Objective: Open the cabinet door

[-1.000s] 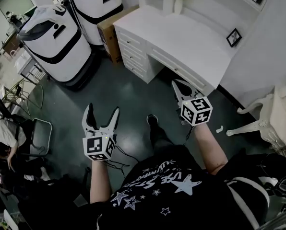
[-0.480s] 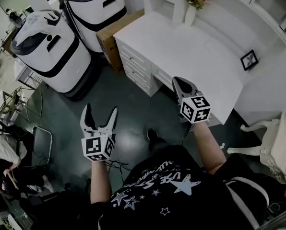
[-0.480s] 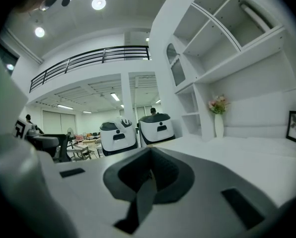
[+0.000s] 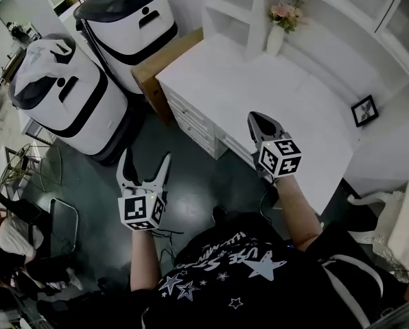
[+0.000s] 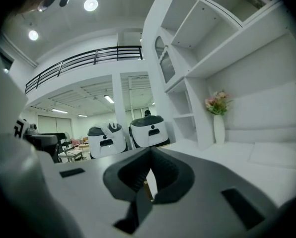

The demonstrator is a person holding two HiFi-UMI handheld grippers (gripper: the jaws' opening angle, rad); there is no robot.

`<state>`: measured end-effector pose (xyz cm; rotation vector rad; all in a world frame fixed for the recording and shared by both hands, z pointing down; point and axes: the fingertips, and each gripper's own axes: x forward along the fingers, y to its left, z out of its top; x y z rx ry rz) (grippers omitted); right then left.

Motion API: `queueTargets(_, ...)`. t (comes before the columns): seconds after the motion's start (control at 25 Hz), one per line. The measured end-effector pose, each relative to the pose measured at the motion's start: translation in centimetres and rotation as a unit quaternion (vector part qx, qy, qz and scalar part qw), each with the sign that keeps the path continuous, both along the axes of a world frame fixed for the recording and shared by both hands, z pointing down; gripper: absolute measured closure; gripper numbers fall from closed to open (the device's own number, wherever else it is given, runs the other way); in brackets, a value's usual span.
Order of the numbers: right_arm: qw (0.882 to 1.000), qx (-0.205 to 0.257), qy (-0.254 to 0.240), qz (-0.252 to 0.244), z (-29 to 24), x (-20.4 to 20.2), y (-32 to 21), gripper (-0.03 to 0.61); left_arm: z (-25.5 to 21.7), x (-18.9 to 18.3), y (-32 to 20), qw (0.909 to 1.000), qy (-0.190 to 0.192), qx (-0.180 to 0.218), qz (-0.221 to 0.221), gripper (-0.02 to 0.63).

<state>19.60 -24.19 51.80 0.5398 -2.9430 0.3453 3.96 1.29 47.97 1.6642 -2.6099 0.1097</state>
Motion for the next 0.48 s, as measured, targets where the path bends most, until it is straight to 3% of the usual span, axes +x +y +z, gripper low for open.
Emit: queueTargets(0.48,0.999,-0.019,-0.009,0.048,1.0,1.0,-5.7,0.573,-0.2,-1.8,-7.1,0.9990,-0.004,-0.001,0.044,0.158)
